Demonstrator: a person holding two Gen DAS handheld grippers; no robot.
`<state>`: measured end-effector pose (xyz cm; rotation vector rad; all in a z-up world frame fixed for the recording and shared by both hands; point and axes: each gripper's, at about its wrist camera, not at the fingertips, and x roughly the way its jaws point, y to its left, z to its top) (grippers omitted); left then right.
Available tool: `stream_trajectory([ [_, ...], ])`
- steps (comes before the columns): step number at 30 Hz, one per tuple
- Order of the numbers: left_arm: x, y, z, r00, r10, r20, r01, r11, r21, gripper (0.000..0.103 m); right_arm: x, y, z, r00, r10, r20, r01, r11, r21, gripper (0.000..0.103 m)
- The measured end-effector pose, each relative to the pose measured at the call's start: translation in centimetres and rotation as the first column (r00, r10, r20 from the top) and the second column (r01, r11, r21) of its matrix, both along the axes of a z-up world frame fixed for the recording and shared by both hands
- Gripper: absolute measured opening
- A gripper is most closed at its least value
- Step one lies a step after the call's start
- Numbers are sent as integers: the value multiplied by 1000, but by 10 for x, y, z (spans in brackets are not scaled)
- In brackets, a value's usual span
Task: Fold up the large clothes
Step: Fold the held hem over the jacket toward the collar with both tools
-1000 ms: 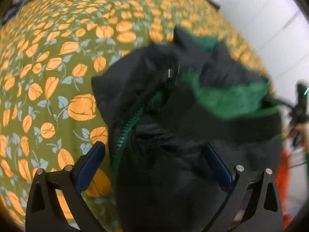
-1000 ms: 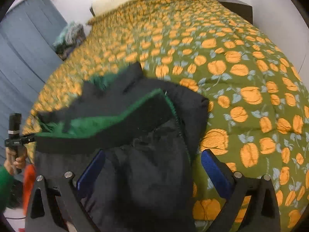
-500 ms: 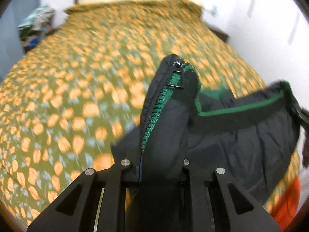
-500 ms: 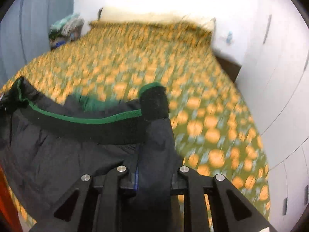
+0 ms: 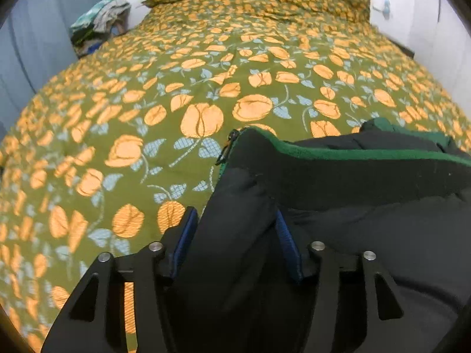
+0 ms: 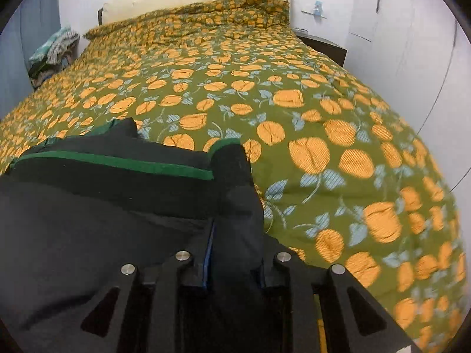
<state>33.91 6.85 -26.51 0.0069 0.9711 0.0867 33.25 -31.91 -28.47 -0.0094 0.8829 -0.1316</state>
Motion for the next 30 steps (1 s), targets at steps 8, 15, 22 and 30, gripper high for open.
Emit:
stream_trajectory([
  [8, -3, 0, -16, 999, 10, 35, -7, 997, -72, 62, 5, -9, -23, 1000, -10, 24, 7, 996, 93, 26],
  [15, 0, 3, -20, 999, 16, 39, -11, 992, -124, 63, 10, -10, -31, 999, -11, 41, 6, 993, 120, 27],
  [22, 2, 6, -23, 999, 19, 37, -13, 989, -148, 65, 10, -14, -35, 999, -12, 49, 5, 989, 149, 27],
  [30, 4, 6, -25, 999, 22, 38, -16, 988, -153, 66, 10, -16, -38, 998, -16, 64, 5, 986, 169, 27],
])
